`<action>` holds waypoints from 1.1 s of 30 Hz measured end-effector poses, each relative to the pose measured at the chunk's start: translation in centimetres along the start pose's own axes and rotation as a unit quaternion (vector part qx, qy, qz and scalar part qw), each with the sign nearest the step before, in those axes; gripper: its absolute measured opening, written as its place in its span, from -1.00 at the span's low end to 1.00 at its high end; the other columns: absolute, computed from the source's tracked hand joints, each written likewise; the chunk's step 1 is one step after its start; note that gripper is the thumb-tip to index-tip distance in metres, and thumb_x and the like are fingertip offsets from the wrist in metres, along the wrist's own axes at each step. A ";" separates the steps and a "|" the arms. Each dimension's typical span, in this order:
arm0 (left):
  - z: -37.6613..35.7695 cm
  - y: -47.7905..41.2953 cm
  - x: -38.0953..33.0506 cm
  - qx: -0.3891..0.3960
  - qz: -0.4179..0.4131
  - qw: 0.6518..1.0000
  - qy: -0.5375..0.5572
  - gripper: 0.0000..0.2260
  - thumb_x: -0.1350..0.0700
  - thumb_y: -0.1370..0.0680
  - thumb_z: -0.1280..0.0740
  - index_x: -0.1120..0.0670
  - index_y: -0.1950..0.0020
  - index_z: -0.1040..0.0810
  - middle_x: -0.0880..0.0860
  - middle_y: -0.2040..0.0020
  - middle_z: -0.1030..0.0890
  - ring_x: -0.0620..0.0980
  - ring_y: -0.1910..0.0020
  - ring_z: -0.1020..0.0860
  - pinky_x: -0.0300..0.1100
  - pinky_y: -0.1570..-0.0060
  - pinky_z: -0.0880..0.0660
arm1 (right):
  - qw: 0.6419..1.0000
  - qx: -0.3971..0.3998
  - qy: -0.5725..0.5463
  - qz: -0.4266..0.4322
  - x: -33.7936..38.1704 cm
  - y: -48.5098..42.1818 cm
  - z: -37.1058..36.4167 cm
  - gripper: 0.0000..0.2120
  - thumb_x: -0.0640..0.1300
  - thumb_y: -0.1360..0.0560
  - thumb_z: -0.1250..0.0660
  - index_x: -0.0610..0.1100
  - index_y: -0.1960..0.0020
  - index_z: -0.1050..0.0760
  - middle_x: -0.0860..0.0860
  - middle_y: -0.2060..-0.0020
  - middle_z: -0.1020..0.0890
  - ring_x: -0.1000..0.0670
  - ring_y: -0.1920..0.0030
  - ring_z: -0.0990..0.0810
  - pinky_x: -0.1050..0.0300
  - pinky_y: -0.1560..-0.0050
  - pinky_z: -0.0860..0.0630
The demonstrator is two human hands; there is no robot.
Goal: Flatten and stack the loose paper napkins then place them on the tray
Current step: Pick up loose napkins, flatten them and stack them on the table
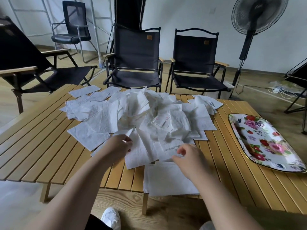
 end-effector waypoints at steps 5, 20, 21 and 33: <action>1.4 0.1 0.6 -0.029 0.016 0.996 0.078 -0.87 0.21 -0.60 -0.27 0.09 -0.05 -0.61 0.07 0.11 -0.68 0.02 0.22 -0.57 -0.21 0.32 -0.42 | 0.997 0.030 0.049 0.047 5.6 -0.1 -5.2 -0.75 0.18 -0.53 -0.34 0.02 -0.03 -0.53 0.08 -0.03 -0.52 -0.01 -0.08 -0.49 0.00 -0.15 -0.41; 0.2 -1.0 0.1 -0.017 -0.073 0.997 0.003 -0.68 0.18 -0.54 -0.41 -0.09 -0.24 -0.54 -0.07 -0.10 -0.57 -0.05 0.02 -0.58 -0.18 0.10 -0.54 | 0.992 -0.034 0.030 0.121 4.7 0.4 -3.8 -0.83 0.07 -0.59 -0.31 0.03 -0.12 -0.53 0.14 -0.04 -0.57 0.07 -0.09 -0.50 0.08 -0.15 -0.33; 0.1 -1.0 0.1 -0.021 -0.072 0.997 0.009 -0.70 0.18 -0.55 -0.40 -0.07 -0.25 -0.55 -0.06 -0.11 -0.57 -0.06 0.05 -0.58 -0.22 0.15 -0.52 | 0.994 -0.009 0.053 0.098 4.0 0.1 -4.4 -0.75 0.16 -0.58 -0.30 0.03 -0.15 -0.53 0.12 -0.09 -0.56 0.04 -0.14 -0.48 0.05 -0.16 -0.31; 1.0 -0.6 1.2 -0.053 -0.056 0.997 0.005 -0.70 0.23 -0.56 -0.36 -0.08 -0.23 -0.54 -0.05 -0.13 -0.58 0.02 0.09 -0.64 -0.08 0.17 -0.58 | 0.989 -0.045 0.015 0.138 8.5 -0.1 -4.7 -0.93 -0.05 -0.61 -0.26 0.03 0.06 -0.47 0.10 0.08 -0.59 0.01 0.00 -0.51 0.05 -0.01 -0.23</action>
Point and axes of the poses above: each hand's wrist, its own y-axis away from the middle knuckle, its own z-axis out of the back of the hand, x = y × z, the point moved 7 cm from there along -y, towards the middle knuckle
